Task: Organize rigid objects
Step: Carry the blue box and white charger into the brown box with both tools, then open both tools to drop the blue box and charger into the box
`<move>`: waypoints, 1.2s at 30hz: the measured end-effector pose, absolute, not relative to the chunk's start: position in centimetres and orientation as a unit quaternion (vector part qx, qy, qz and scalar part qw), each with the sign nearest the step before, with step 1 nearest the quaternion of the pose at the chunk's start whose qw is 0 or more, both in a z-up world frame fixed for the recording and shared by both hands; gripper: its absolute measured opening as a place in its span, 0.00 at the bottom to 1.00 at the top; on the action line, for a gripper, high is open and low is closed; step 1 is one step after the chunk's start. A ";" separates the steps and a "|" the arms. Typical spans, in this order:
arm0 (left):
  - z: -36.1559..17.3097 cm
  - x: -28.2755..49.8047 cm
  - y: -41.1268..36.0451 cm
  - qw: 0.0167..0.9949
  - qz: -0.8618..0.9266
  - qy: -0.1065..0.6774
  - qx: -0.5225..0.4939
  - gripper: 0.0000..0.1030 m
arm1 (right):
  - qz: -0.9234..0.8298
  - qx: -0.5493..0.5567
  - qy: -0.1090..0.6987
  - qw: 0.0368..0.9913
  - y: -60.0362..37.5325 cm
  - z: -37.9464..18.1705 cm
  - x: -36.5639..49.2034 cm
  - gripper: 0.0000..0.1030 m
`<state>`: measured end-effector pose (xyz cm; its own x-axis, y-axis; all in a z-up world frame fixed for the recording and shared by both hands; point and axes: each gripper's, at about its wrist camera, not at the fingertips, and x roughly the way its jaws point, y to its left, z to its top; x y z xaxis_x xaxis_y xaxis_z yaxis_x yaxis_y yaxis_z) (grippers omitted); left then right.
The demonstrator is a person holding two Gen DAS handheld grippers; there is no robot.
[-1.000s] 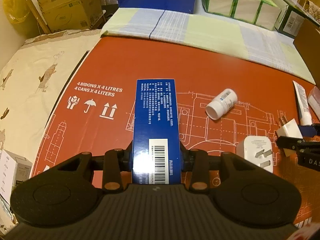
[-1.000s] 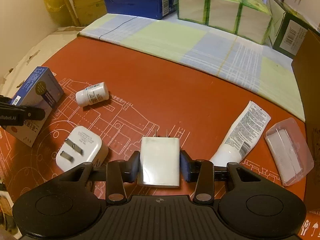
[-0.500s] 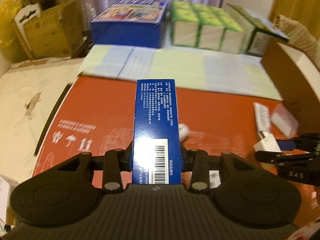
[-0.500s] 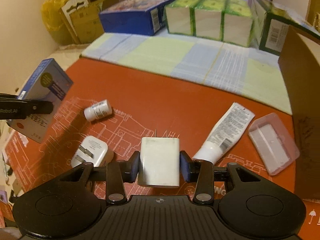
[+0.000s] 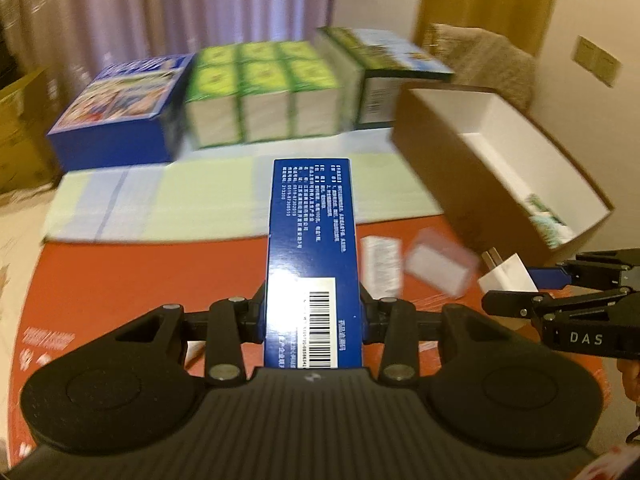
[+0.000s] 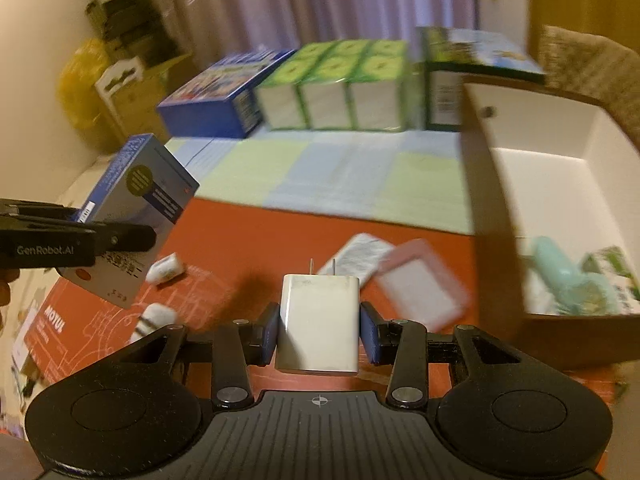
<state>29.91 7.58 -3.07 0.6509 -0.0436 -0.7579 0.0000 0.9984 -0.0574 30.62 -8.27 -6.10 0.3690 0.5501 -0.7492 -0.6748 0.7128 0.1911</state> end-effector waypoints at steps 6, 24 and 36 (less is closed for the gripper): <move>-2.0 33.2 1.6 0.912 -0.074 0.403 -0.008 0.34 | 0.342 -0.049 0.402 0.848 -13.2 -3.8 33.0 0.37; -2.2 46.9 -14.1 0.899 -0.166 0.406 0.019 0.34 | 0.277 -0.040 0.385 0.880 -22.3 -1.9 47.4 0.38; -7.2 55.0 -17.0 0.875 -0.131 0.464 0.047 0.34 | 0.258 -0.098 0.423 0.863 -22.1 -6.4 54.6 0.38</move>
